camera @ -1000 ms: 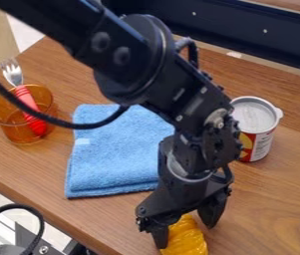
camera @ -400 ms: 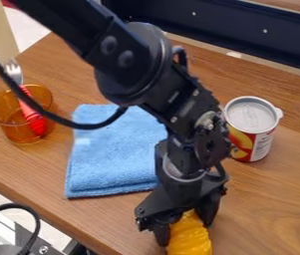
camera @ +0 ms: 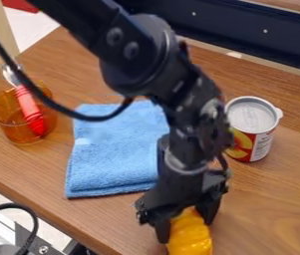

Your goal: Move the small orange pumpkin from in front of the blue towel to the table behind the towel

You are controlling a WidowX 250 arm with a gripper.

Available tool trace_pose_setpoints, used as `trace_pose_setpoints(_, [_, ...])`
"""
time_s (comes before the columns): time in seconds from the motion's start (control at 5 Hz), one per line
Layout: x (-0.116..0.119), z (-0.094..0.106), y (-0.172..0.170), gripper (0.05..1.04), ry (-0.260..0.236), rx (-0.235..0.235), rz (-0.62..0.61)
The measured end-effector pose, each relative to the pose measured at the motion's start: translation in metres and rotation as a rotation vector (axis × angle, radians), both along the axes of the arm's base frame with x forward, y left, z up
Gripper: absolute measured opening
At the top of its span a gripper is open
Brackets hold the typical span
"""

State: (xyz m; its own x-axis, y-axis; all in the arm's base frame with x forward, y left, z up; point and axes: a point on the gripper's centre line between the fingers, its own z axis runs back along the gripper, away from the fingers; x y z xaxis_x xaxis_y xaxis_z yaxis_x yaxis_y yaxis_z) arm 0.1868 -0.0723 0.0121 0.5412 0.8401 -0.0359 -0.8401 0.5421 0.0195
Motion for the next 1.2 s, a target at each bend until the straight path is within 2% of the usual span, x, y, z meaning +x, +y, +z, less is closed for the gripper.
trace_pose_setpoints(0.2, [0.019,0.025,0.008,0.819,-0.013,-0.048,0.045])
trace_pose_setpoints(0.4, [0.039,0.041,0.019,0.819,-0.032,-0.067,0.073])
trace_pose_setpoints(0.6, [0.059,0.053,0.045,0.819,-0.091,-0.017,0.118])
trace_pose_setpoints(0.8, [0.086,0.061,0.088,0.819,-0.132,0.005,0.201])
trace_pose_setpoints(1.0, [0.111,0.059,0.131,0.819,-0.132,0.028,0.334])
trace_pose_setpoints(1.2, [0.137,0.052,0.163,0.819,-0.155,0.069,0.456])
